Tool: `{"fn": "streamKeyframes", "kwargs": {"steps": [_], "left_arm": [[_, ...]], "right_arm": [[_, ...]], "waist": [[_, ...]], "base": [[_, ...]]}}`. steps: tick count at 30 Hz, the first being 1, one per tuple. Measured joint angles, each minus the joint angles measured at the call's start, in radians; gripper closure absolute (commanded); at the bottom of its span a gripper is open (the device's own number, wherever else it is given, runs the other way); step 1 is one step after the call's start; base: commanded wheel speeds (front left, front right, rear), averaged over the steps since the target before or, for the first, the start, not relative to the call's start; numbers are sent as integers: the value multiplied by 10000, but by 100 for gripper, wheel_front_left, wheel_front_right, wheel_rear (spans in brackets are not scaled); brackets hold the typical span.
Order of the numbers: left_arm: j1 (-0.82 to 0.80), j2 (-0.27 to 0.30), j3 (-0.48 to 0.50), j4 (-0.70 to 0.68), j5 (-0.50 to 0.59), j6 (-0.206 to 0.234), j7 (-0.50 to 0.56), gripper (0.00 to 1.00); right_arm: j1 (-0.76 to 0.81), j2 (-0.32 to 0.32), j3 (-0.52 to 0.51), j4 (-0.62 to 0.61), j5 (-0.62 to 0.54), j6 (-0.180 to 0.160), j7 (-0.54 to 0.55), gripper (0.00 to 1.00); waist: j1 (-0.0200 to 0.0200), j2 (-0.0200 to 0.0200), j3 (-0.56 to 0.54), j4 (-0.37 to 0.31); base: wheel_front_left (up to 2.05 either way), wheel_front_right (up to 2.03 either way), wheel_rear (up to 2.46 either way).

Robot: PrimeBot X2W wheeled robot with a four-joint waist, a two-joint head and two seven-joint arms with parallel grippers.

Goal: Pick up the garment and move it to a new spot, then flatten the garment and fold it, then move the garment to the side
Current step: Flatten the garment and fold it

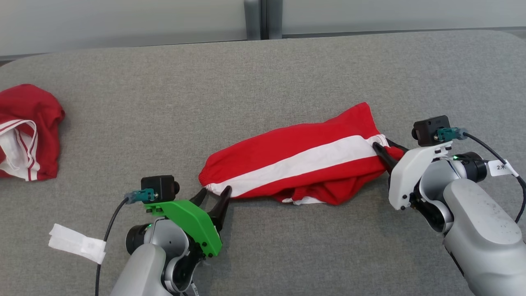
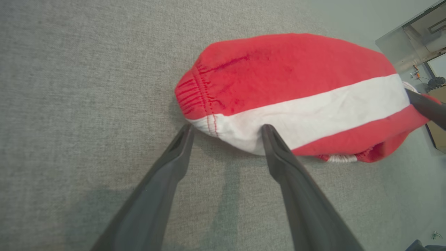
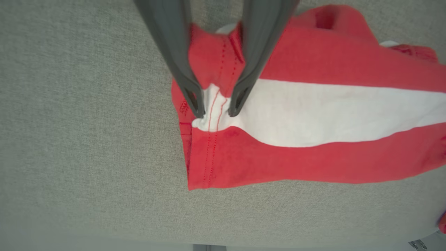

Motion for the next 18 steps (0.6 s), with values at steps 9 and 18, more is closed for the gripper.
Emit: {"fn": "streamKeyframes", "kwargs": {"steps": [9,18], "left_arm": [[-76,-2,-176,140,-150,-65,2,0],[-94,19,-180,165,-247,-61,-86,45]], "right_arm": [[0,-13,71,109,61,0,-79,69],[0,-40,144,98,203,0,-171,76]], "waist": [[0,0,-40,-59],[0,0,-15,-160]], "base": [[0,0,0],[0,0,0]]}}
